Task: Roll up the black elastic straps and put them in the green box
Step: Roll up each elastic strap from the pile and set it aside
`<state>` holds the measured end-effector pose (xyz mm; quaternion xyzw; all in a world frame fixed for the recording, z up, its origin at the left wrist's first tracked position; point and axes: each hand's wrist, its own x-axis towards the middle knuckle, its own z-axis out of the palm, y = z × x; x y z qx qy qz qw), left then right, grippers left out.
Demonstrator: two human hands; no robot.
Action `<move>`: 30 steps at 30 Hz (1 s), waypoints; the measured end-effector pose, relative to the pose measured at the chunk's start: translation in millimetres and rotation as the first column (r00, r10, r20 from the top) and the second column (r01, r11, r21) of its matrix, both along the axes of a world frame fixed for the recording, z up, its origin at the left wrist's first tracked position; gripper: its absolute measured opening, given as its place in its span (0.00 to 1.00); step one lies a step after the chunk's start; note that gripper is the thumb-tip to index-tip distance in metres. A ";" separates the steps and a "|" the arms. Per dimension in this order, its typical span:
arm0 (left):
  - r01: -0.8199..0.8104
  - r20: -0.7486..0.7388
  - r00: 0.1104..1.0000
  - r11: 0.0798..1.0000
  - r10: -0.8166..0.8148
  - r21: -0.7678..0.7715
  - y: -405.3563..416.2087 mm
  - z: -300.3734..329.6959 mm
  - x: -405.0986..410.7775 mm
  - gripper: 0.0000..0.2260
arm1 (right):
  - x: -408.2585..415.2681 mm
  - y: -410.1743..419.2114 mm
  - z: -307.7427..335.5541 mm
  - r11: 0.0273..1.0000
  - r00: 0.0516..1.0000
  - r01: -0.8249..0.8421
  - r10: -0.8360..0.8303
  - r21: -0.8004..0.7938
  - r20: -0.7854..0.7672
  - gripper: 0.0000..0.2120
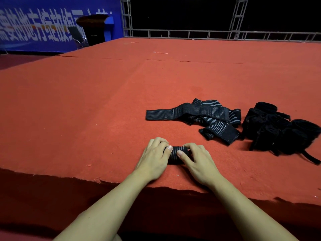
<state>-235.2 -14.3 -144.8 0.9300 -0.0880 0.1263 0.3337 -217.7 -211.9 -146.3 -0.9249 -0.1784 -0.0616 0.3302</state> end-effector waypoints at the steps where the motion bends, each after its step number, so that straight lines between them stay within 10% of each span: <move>1: 0.000 0.001 1.000 1.000 0.000 -0.011 0.3 -0.3 0.5 0.17 | -0.9 -0.1 1.0 1.000 1.000 0.001 -0.001 0.009 -0.004 0.13; 14: 0.023 -0.042 0.999 1.000 -0.023 0.007 1.6 6.4 -1.7 0.13 | -7.7 -5.2 7.9 0.919 0.987 -0.112 0.147 0.377 -0.066 0.17; 20: 0.100 -0.010 0.994 0.966 -0.106 -0.240 6.2 3.3 -2.6 0.09 | -6.1 -5.3 9.8 0.946 0.958 -0.211 0.249 0.246 -0.138 0.24; 25: 0.091 0.006 0.996 0.944 -0.094 -0.318 3.7 7.1 -2.9 0.07 | -5.6 -8.2 13.1 0.872 0.963 -0.184 0.253 0.453 -0.097 0.16; 30: 0.118 -0.048 0.991 0.988 -0.123 -0.105 -7.3 5.3 -4.0 0.18 | -4.3 -11.2 13.2 0.742 0.977 -0.025 0.159 0.670 -0.140 0.20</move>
